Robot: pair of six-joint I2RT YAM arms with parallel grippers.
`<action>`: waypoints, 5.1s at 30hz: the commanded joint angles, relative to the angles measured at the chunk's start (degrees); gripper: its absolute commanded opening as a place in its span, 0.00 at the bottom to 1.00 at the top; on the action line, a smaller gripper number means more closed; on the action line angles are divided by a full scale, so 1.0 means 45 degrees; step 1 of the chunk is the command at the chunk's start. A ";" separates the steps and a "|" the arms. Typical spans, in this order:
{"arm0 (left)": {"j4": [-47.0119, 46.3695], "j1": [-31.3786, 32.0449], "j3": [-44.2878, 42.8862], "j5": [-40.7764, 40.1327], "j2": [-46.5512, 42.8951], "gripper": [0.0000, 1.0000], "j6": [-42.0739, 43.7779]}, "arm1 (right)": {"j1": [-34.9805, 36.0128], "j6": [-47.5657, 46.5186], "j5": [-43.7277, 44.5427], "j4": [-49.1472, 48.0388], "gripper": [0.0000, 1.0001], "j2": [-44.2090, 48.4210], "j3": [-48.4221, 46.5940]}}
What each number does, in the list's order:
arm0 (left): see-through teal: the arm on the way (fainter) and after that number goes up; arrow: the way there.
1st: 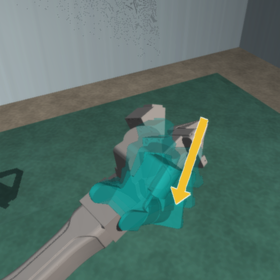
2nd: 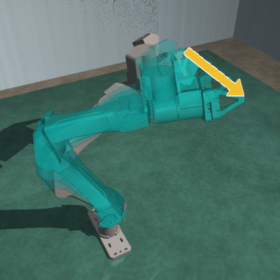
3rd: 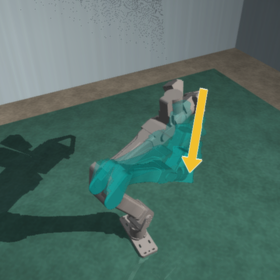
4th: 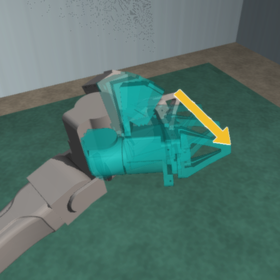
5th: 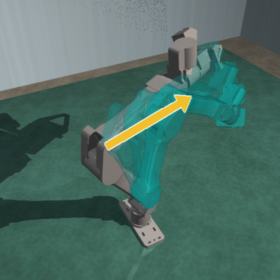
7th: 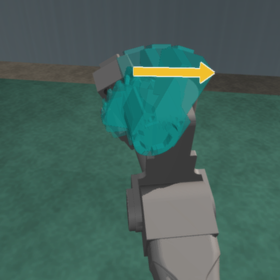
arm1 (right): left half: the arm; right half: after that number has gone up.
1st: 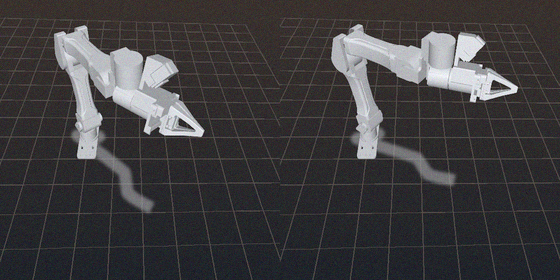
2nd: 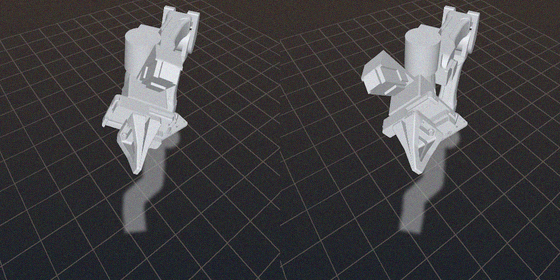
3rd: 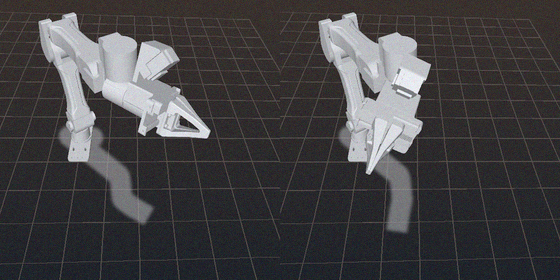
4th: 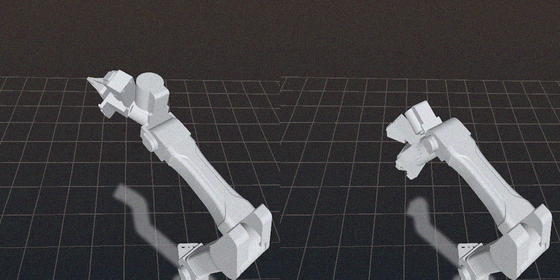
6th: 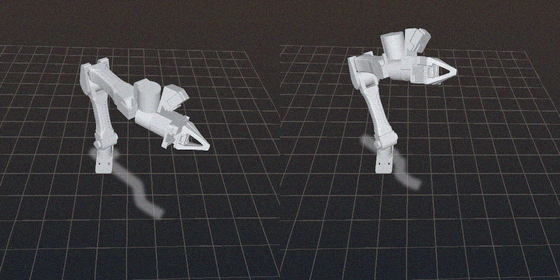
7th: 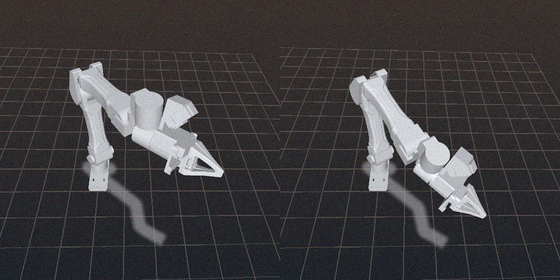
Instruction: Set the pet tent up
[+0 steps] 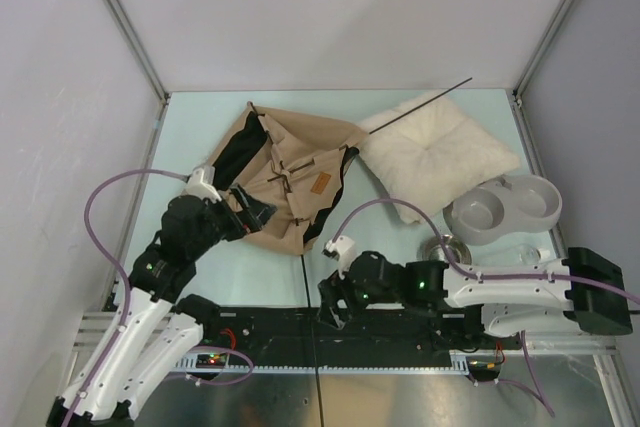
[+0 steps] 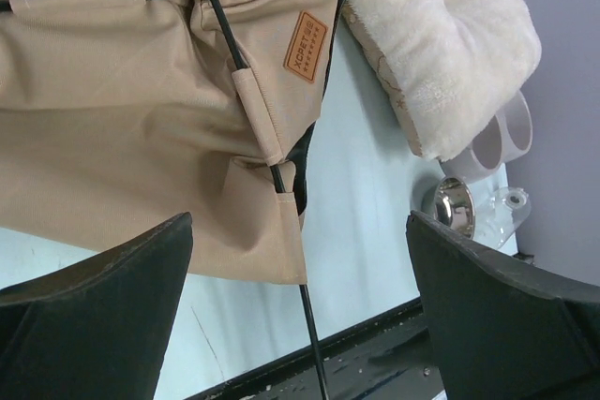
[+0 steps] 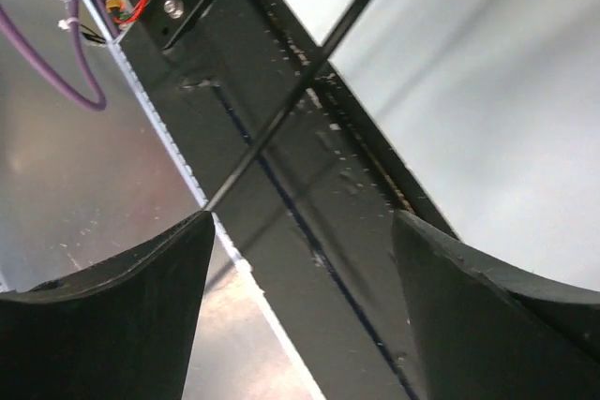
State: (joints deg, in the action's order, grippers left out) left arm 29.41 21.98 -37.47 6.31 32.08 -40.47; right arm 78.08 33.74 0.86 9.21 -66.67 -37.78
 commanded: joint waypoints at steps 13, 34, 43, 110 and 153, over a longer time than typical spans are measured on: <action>0.0562 0.0231 0.0575 -0.0109 -0.1665 0.99 -0.0597 | 0.2756 0.2635 0.2905 -0.2591 0.69 -0.2583 -0.0051; 0.0766 0.0269 0.1237 0.1728 -0.2668 0.99 -0.0298 | 0.2263 0.3819 0.2815 -0.2557 0.00 -0.2352 -0.1205; 0.0755 0.0446 0.1259 0.2160 -0.2407 0.99 -0.0513 | 0.1921 0.4184 0.3568 -0.1537 0.00 -0.1439 -0.2446; -0.3585 0.4136 0.2273 -0.1361 -0.0251 0.00 -0.3626 | 0.6503 0.7107 0.6267 -0.2361 0.50 -0.2084 -0.0593; -0.1521 0.4191 0.1207 -0.2434 -0.2479 1.00 -0.1040 | 0.5781 0.7148 0.7880 -0.3978 0.00 0.1434 0.0407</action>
State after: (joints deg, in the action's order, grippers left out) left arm 20.01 40.51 -27.66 -2.94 25.50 -47.83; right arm 104.73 66.52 28.45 -5.04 -63.07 -35.68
